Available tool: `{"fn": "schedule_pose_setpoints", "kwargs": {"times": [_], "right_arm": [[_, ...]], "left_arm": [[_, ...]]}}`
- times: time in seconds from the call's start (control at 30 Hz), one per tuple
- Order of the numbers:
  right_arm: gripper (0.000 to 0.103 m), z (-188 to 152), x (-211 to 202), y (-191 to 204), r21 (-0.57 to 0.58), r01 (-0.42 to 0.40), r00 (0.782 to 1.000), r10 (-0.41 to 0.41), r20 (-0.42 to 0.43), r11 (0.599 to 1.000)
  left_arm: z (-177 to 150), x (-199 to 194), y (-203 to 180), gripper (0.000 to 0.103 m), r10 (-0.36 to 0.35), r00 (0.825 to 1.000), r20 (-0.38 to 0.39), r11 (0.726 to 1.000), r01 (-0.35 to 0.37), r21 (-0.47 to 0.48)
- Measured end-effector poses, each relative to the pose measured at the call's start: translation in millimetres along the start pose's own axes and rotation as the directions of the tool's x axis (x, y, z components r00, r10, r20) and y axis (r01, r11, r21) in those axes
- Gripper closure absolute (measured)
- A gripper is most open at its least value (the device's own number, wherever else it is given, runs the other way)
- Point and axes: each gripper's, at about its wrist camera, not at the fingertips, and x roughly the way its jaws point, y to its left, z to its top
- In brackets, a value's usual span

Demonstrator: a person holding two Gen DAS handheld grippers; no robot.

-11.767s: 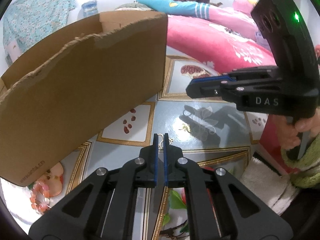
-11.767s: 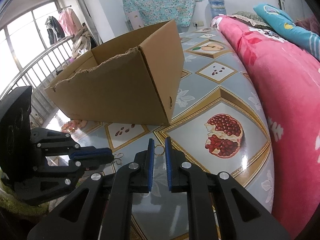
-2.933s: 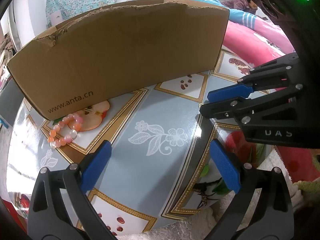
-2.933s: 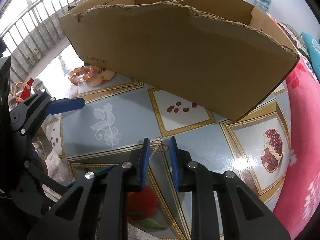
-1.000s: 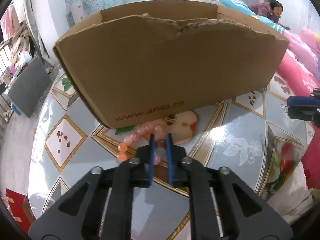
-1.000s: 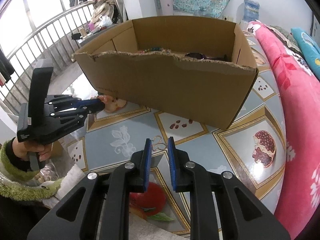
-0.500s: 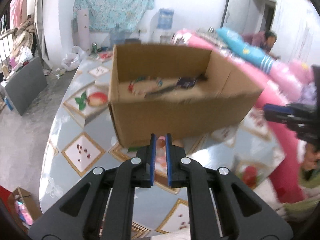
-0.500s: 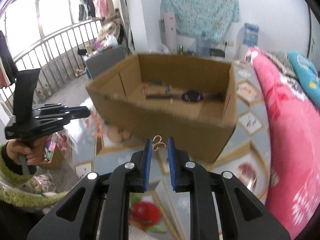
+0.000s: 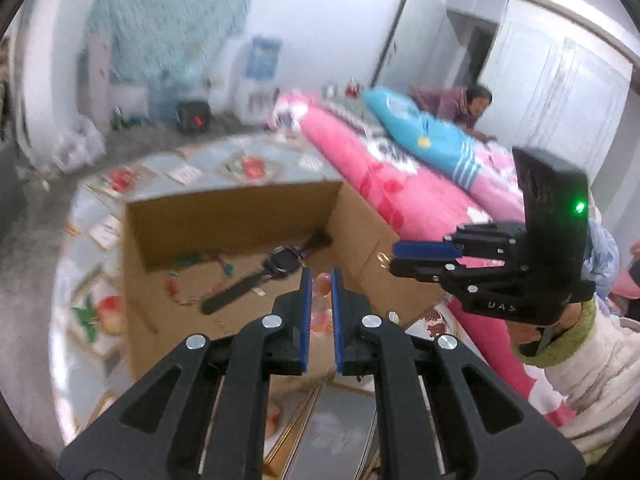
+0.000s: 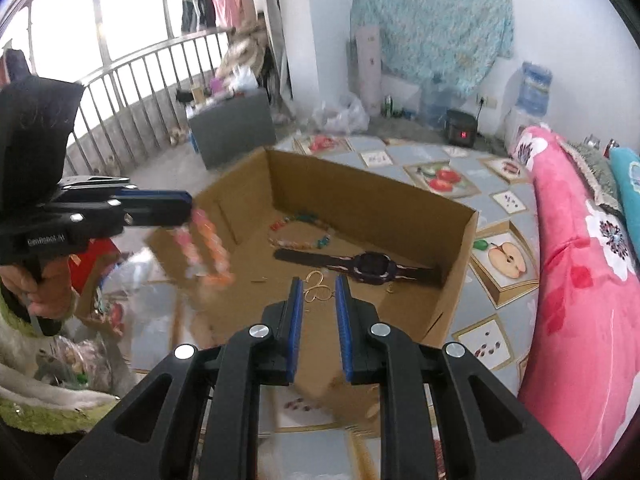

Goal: Organize jewelry

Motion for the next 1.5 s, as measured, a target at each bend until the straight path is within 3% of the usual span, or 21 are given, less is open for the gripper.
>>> {"fn": "schedule_pose_setpoints", "kwargs": {"times": [0.1, 0.3, 0.37, 0.4, 0.43, 0.6, 0.77, 0.87, 1.0, 1.13, 1.4, 1.5], "right_arm": [[0.086, 8, 19, -16, 0.008, 0.006, 0.999, -0.005, -0.050, 1.000], [0.086, 16, 33, -31, -0.004, 0.023, 0.997, -0.024, -0.074, 1.000], [0.086, 16, 37, -35, -0.004, 0.023, 0.996, -0.023, -0.080, 1.000], [0.086, 17, 38, -35, -0.004, 0.018, 0.996, -0.019, -0.085, 1.000], [0.086, 17, 40, -36, -0.002, 0.011, 0.996, -0.012, -0.091, 1.000], [0.086, 22, 61, -30, -0.013, -0.049, 0.981, 0.045, -0.188, 0.999], [0.086, 27, 94, -18, -0.049, -0.028, 0.952, 0.012, -0.305, 0.998], [0.086, 30, 110, -15, -0.041, -0.022, 0.936, 0.006, -0.352, 0.999], [0.086, 30, 116, -12, -0.032, -0.009, 0.931, -0.004, -0.364, 0.999], [0.086, 30, 114, -14, 0.006, -0.010, 0.934, 0.011, -0.358, 1.000], [0.085, 30, 130, -20, 0.098, 0.012, 0.920, 0.027, -0.390, 0.995], [0.078, 30, 135, -23, 0.128, 0.018, 0.917, 0.035, -0.398, 0.992]], "left_arm": [[8, 47, 5, 0.095, -0.045, 0.994, -0.103, 0.999, 0.042, -0.028], [0, 118, 4, 0.095, -0.109, 0.959, -0.262, 0.992, 0.089, -0.086], [-4, 134, 4, 0.090, -0.119, 0.945, -0.305, 0.990, 0.089, -0.110], [-5, 137, 4, 0.082, -0.124, 0.943, -0.309, 0.988, 0.089, -0.122], [-5, 138, 6, 0.076, -0.128, 0.944, -0.306, 0.987, 0.091, -0.133], [-6, 117, 22, 0.071, -0.117, 0.967, -0.227, 0.979, 0.075, -0.188], [-7, 68, 37, 0.061, -0.041, 0.992, -0.121, 0.982, 0.018, -0.191], [-12, 36, 43, 0.054, 0.018, 0.998, -0.057, 0.985, -0.028, -0.171], [-21, -5, 52, 0.043, 0.084, 0.996, 0.023, 0.983, -0.080, -0.164], [-33, -31, 62, 0.041, 0.131, 0.990, 0.057, 0.977, -0.119, -0.175], [-48, -43, 76, 0.039, 0.139, 0.988, 0.064, 0.967, -0.121, -0.224], [-54, -46, 80, 0.036, 0.140, 0.988, 0.066, 0.962, -0.120, -0.246]]}}
